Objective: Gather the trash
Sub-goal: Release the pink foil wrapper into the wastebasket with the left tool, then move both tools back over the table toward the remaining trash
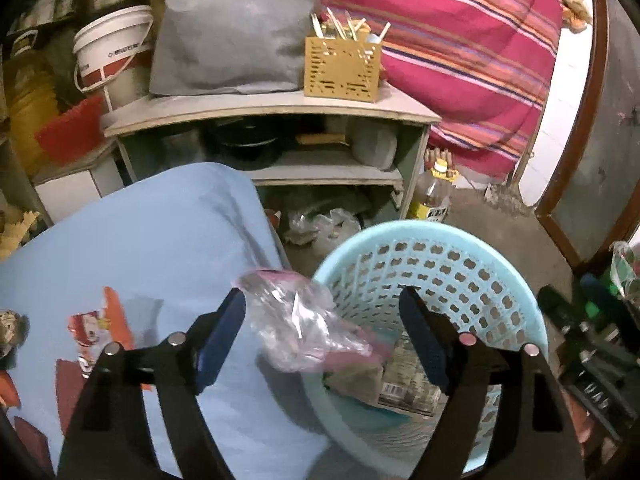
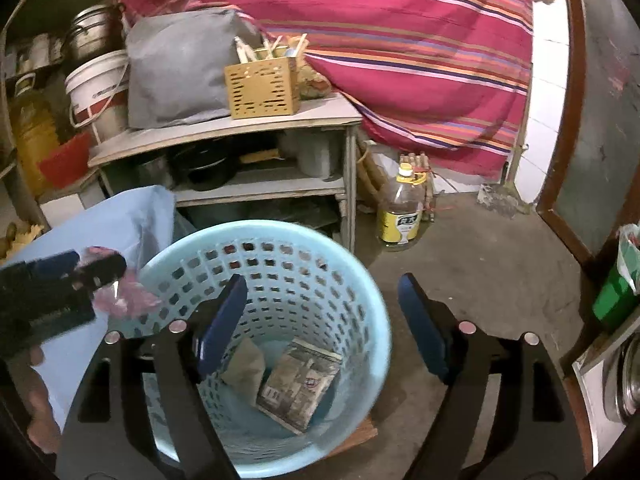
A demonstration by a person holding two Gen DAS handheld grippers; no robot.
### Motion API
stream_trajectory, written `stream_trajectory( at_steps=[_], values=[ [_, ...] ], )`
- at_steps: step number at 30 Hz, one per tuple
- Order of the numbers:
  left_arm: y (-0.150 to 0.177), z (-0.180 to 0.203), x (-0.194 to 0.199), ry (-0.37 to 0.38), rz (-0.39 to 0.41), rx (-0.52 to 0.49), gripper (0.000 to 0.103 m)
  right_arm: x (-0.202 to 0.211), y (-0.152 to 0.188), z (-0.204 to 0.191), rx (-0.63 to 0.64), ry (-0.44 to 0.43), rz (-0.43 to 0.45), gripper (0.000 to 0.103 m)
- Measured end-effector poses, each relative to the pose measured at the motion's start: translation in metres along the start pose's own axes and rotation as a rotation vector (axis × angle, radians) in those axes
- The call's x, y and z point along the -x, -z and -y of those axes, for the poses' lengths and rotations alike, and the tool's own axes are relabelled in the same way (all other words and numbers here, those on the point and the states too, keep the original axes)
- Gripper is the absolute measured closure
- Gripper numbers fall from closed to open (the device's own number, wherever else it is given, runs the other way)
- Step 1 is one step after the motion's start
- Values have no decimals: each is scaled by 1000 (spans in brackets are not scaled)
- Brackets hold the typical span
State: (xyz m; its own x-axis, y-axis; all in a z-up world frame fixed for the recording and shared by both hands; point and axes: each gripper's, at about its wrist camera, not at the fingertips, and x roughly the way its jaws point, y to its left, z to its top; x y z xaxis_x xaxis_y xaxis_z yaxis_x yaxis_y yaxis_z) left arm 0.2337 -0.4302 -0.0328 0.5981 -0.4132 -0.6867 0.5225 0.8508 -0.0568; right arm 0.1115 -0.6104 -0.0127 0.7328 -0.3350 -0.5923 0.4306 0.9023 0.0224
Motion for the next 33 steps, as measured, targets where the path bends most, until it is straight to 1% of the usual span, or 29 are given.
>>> stream_trajectory(
  at_steps=[3, 6, 10, 12, 17, 18, 21, 23, 27, 29, 30, 32, 33],
  values=[
    [-2, -11, 1, 38, -21, 26, 23, 3, 1, -6, 11, 1, 5, 23],
    [0, -15, 1, 47, -31, 31, 23, 3, 1, -4, 5, 5, 2, 22],
    [2, -15, 4, 38, -38, 20, 23, 4, -2, 3, -28, 6, 10, 22],
    [2, -17, 10, 21, -22, 7, 23, 4, -3, 2, -33, 4, 15, 21],
    [9, -40, 34, -37, 17, -2, 22, 4, -5, -15, -13, -12, 18, 19],
    [12, -50, 43, -52, 30, 5, 21, 4, -5, -20, -9, -16, 21, 19],
    [20, -75, 65, -94, 57, 22, 17, 12, -6, -44, 10, -52, 42, 14],
    [29, -98, 84, -135, 78, 33, 16, 17, -4, -62, 23, -81, 56, 10],
    [49, -152, 123, -210, 107, 59, 10, 28, 2, -99, 50, -146, 62, 5],
    [59, -185, 141, -251, 110, 88, 9, 33, 5, -119, 60, -169, 60, 4],
    [62, -196, 147, -263, 110, 96, 8, 34, 6, -128, 66, -189, 56, 4],
    [74, -231, 164, -329, 114, 113, 8, 39, 10, -152, 79, -228, 53, 4],
    [76, -239, 168, -349, 115, 113, 7, 40, 11, -164, 87, -242, 53, 4]
  ],
)
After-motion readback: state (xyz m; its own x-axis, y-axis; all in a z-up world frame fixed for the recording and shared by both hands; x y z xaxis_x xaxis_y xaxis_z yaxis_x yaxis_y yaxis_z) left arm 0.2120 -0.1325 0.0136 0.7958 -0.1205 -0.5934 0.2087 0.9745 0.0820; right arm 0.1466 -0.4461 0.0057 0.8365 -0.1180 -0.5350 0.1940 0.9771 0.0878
